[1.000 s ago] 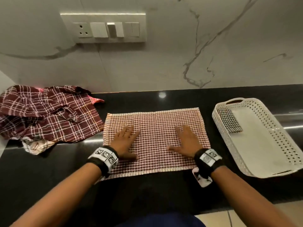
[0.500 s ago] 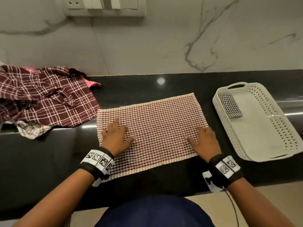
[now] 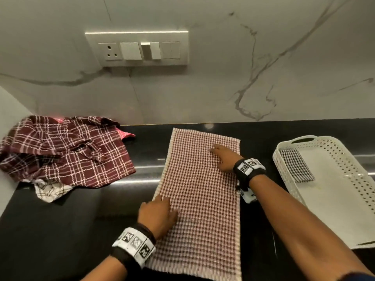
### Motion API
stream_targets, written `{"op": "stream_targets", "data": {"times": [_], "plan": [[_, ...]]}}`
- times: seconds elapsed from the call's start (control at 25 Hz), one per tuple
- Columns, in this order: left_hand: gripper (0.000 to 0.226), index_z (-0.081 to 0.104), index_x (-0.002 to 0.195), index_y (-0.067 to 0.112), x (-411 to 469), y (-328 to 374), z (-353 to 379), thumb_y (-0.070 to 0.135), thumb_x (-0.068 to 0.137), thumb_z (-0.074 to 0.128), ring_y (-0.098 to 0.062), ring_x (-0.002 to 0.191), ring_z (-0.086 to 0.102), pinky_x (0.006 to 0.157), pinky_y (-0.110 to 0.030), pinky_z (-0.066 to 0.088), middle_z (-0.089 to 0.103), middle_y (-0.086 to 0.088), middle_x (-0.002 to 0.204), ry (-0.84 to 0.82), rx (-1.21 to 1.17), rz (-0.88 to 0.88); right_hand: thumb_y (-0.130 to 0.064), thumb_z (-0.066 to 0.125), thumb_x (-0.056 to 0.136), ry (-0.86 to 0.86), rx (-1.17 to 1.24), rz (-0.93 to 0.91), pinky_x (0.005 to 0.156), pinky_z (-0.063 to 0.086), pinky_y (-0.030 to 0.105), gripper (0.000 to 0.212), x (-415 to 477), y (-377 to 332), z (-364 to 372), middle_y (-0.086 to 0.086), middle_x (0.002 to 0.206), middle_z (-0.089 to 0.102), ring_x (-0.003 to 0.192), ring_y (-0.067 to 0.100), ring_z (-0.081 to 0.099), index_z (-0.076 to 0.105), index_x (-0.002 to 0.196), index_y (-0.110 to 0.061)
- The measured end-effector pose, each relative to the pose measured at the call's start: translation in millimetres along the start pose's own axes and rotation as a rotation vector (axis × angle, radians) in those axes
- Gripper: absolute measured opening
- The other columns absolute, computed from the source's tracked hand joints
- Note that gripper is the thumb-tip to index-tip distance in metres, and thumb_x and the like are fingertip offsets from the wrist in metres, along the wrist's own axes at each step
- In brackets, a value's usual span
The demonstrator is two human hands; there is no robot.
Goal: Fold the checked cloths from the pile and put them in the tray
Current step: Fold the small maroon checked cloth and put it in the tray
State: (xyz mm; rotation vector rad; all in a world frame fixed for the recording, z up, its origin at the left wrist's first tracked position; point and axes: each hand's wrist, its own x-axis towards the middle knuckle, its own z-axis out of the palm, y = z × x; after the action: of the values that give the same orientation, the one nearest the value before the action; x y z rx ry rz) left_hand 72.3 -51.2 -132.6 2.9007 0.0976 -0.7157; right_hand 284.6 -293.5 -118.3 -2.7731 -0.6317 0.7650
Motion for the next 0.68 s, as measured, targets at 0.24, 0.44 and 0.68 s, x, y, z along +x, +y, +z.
{"op": "stream_targets", "data": {"times": [0.24, 0.44, 0.68], "plan": [[0.047, 0.046, 0.133, 0.026, 37, 41, 2, 0.045, 0.091, 0.053, -0.024, 0.136, 0.036, 0.114, -0.042, 0.03, 0.038, -0.003, 0.148, 0.132, -0.131, 0.222, -0.068, 0.062, 0.081, 0.07, 0.14, 0.083, 0.124, 0.007, 0.047, 0.103, -52, -7, 66, 0.007, 0.167, -0.006, 0.154, 0.027, -0.002, 0.007, 0.158, -0.028], [0.092, -0.019, 0.152, 0.033, 89, 41, 11, 0.081, 0.084, 0.021, -0.025, 0.149, -0.022, 0.117, -0.045, -0.013, -0.03, -0.001, 0.159, -0.08, -0.024, 0.091, -0.1, 0.047, 0.053, -0.146, -0.104, 0.03, 0.115, -0.018, 0.042, 0.14, -89, 11, 99, 0.006, 0.159, -0.036, 0.147, 0.024, -0.03, -0.029, 0.15, -0.034], [0.085, 0.012, 0.155, 0.027, 58, 45, 16, 0.076, 0.088, 0.03, -0.029, 0.151, 0.003, 0.122, -0.054, 0.003, 0.005, -0.008, 0.165, 0.122, -0.039, 0.203, -0.077, 0.068, 0.068, -0.013, -0.085, -0.089, 0.124, 0.008, 0.052, 0.124, -98, 9, 78, 0.014, 0.166, -0.002, 0.153, 0.032, -0.002, 0.004, 0.159, -0.022]]}}
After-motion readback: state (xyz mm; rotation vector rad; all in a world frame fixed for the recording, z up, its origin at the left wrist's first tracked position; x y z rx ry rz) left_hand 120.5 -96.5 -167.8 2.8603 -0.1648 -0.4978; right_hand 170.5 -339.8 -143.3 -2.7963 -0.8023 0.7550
